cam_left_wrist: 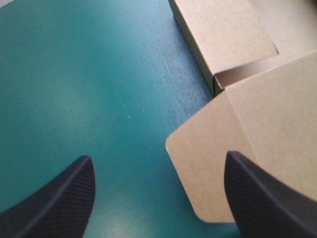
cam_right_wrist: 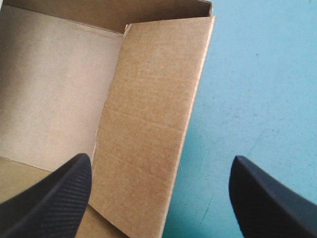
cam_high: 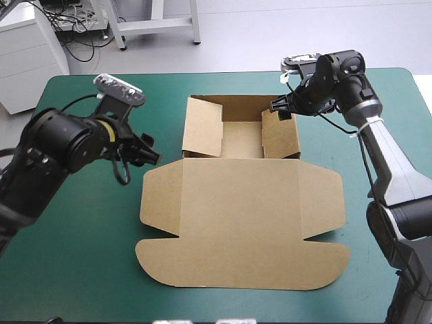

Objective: Fold the box

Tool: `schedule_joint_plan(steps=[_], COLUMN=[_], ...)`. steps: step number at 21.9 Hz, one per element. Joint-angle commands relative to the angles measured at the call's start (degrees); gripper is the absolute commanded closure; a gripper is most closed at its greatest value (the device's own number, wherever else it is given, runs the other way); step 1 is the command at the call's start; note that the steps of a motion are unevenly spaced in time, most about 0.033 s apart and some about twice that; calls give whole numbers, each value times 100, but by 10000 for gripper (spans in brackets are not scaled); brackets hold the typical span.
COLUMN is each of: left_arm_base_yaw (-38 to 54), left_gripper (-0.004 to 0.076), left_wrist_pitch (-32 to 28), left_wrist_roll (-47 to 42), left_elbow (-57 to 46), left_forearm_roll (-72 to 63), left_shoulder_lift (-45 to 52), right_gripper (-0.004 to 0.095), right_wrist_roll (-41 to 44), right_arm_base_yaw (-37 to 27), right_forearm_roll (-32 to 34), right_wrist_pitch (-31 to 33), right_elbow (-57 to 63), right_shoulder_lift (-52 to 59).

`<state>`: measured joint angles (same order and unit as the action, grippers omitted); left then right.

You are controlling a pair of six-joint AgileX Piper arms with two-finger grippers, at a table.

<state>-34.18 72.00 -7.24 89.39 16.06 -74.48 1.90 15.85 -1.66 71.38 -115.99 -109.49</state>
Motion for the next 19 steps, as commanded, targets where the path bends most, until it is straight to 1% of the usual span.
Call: schedule_joint_plan(steps=[1, 5, 10, 16, 18, 19], left_arm_base_yaw=[-32, -32, -32, -32, -32, -32], left_gripper=[201, 201, 202, 203, 208, 211], left_wrist_pitch=[-253, -224, -124, -117, -157, -185], left_wrist_roll=[-17, -17, -17, 10, 45, 45], left_elbow=[-454, -1097, -1850, -2643, -2767, -2844], left_forearm_roll=[91, 22, -453, -445, -403, -375], left_shoulder_lift=[759, 1478, 2568, 3322, 3426, 3477], right_gripper=[197, 197, 197, 198, 237, 306], right_wrist_roll=[63, 121, 163, 188, 188, 188], right_arm_base_yaw=[-33, -33, -33, -33, -33, -33], right_forearm_roll=[91, 91, 95, -68, -82, -82], right_wrist_pitch=[7, 7, 7, 7, 7, 7], right_elbow=[-160, -160, -160, -150, -150, -150], right_shoulder_lift=[229, 111, -326, -844, -939, -990])
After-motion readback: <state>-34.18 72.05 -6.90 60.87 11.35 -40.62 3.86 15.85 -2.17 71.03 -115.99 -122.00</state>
